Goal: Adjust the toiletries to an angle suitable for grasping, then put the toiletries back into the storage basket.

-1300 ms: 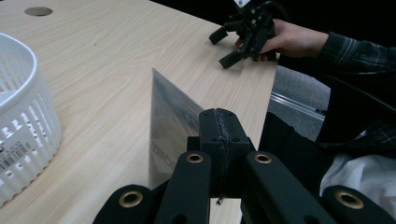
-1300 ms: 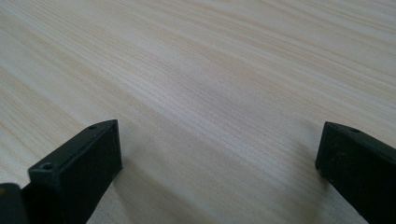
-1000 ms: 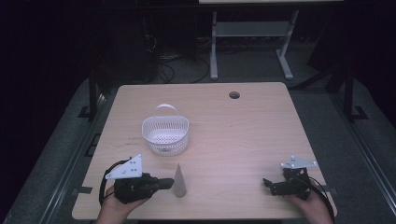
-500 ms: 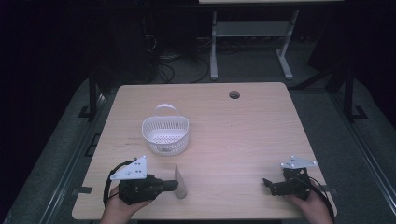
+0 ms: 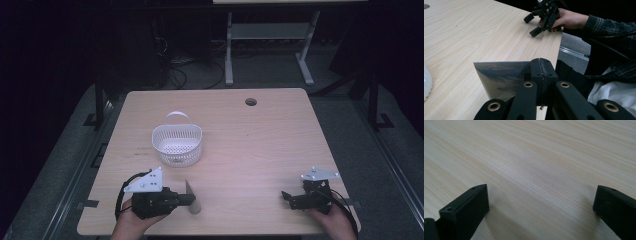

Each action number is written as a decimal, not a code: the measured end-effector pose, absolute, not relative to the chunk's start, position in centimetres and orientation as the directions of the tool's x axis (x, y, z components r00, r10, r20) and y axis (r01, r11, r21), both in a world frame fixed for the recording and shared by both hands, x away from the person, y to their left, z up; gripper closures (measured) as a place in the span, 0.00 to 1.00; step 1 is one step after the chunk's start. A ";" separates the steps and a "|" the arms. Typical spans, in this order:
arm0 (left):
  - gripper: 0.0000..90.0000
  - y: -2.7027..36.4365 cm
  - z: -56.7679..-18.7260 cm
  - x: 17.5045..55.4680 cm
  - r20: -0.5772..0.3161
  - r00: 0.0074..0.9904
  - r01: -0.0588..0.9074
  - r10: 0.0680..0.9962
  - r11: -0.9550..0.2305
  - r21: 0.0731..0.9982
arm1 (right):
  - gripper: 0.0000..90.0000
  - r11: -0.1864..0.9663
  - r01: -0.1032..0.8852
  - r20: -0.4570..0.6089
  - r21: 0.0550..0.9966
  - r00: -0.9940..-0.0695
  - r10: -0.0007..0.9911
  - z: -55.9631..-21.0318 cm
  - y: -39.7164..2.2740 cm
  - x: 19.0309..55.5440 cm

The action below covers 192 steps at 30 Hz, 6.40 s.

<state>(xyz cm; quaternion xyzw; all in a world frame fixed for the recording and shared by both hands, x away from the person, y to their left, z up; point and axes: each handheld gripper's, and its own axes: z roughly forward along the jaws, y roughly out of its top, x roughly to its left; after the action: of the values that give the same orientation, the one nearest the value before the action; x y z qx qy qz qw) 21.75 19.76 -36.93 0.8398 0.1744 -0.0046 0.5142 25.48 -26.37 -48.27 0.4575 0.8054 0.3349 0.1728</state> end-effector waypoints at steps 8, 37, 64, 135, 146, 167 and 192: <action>0.94 20.5 -36.6 21.8 -0.171 0.933 0.294 0.317 -0.398 0.869 | 0.00 0.357 0.622 0.029 0.697 -0.522 0.853 -48.3 -26.4 25.5; 0.15 20.5 -36.6 22.7 -0.102 0.879 0.320 0.466 -0.417 0.851 | 0.00 0.356 0.622 0.029 0.697 -0.521 0.853 -48.3 -26.4 25.7; 0.17 17.3 -37.8 23.1 -0.075 0.890 0.301 0.450 -0.457 0.837 | 0.00 0.356 0.622 0.029 0.697 -0.521 0.853 -48.3 -26.4 25.7; 0.33 18.5 -32.2 26.5 -0.084 0.920 0.261 0.383 -0.437 0.861 | 0.00 0.356 0.622 0.029 0.697 -0.521 0.853 -48.3 -26.4 25.7; 0.33 18.8 -31.1 27.3 -0.084 0.920 0.258 0.383 -0.429 0.866 | 0.00 0.356 0.622 0.029 0.697 -0.521 0.853 -48.3 -26.4 25.7; 0.33 19.6 -28.8 29.3 -0.075 0.908 0.258 0.412 -0.410 0.875 | 0.00 0.356 0.622 0.029 0.698 -0.521 0.853 -48.3 -26.4 25.7; 0.33 21.9 -27.3 32.4 -0.062 0.862 0.281 0.502 -0.374 0.884 | 0.00 0.355 0.622 0.030 0.698 -0.521 0.853 -48.3 -26.4 25.7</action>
<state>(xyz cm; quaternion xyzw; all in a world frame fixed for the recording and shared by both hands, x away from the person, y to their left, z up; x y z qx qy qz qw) 32.39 21.88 -27.30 0.8216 0.2384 0.1093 0.5062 25.67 -26.35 -48.26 0.4580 0.8050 0.3355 0.1724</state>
